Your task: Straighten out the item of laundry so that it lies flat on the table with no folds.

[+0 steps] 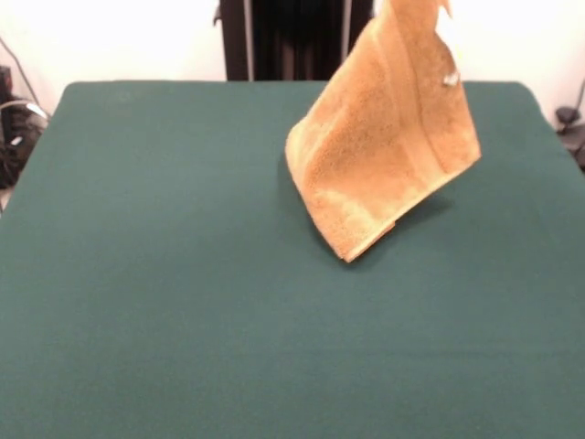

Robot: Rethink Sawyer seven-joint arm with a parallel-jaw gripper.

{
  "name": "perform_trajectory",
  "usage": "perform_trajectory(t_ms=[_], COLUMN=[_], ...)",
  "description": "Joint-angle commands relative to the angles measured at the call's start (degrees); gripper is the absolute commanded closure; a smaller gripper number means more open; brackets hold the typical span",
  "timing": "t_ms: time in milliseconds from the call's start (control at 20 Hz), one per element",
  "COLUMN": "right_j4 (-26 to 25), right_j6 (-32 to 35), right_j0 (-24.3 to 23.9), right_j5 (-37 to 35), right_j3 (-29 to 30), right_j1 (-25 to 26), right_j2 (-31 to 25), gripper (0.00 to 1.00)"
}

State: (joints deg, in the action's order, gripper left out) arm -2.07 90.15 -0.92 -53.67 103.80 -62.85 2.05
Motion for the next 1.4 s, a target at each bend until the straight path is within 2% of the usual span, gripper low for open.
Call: perform_trajectory(t_ms=[50,250,400,650,850,1150,1400], right_j4=[1.13,2.16,4.04,5.08,5.56,4.87,5.16], right_j6=[11.13,14.05,15.78,17.06,18.35,16.68,19.75], right_j0=[2.16,3.02,3.87,5.33,6.78,6.41,7.7], right_j5=[-9.6,-9.85,-1.9,4.15,6.08,8.41,12.17], right_j3=[-0.87,-0.49,5.22,7.87,7.4,5.77,4.27], right_j1=[-2.54,-2.57,-1.63,0.1,1.58,4.14,7.52], right_j2=[-0.57,-0.54,-0.15,0.44,1.06,1.02,1.72], gripper=[1.0,1.0,1.0,1.0,1.0,1.0,1.0])
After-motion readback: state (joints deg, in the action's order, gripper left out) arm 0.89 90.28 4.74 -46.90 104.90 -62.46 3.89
